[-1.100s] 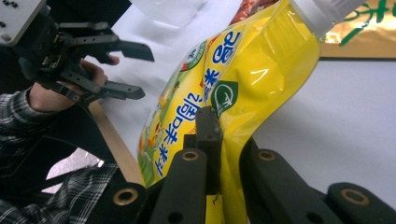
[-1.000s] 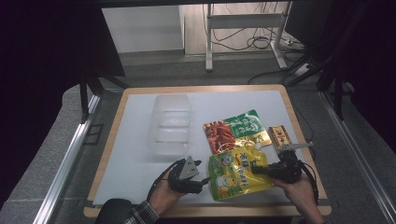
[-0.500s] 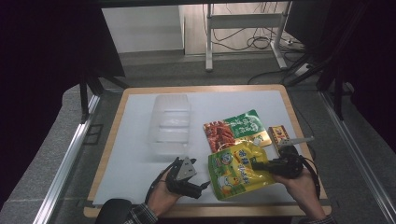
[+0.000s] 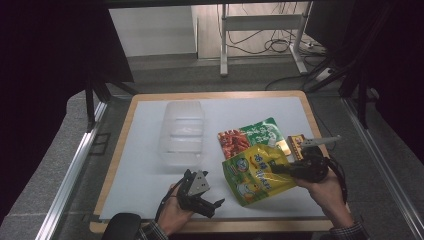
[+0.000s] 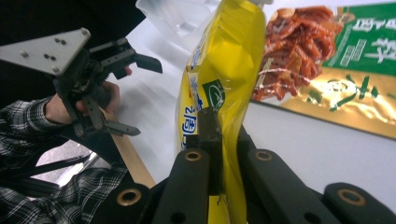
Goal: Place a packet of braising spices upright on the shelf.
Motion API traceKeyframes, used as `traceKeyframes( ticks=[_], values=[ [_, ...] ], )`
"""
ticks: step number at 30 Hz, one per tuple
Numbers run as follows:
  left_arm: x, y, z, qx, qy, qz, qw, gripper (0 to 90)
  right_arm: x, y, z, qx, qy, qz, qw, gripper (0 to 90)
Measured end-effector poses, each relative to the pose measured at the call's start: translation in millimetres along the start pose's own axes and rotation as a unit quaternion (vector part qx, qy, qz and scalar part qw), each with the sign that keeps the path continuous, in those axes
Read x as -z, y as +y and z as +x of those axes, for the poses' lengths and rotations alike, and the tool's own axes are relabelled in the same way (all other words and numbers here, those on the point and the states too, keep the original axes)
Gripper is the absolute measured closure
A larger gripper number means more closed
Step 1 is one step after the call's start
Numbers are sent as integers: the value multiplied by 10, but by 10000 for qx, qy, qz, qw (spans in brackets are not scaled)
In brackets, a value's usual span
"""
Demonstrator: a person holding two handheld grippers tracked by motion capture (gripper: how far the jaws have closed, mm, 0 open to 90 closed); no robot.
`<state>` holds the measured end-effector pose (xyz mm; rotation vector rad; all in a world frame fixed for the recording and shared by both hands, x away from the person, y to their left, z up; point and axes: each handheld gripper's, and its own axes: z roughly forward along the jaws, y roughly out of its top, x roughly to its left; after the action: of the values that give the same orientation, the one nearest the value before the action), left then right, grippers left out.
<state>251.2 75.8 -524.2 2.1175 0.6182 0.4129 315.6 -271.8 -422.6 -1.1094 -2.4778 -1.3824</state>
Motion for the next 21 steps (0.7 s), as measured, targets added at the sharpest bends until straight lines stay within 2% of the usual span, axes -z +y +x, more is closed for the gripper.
traceKeyframes(
  ticks=[10,14,17,21],
  values=[
    [95,-35,8,67,111,-172,9998,0,56,185,60,310,-150,-76,9994,889],
    [149,-54,18,50,182,-259,9995,0,92,289,91,492,-352,-117,9981,889],
    [161,-60,15,14,215,-288,9994,0,107,332,93,530,-377,-139,9978,890],
    [199,-70,10,-30,239,-339,9991,0,130,441,93,679,-523,-183,9962,889]
  ],
)
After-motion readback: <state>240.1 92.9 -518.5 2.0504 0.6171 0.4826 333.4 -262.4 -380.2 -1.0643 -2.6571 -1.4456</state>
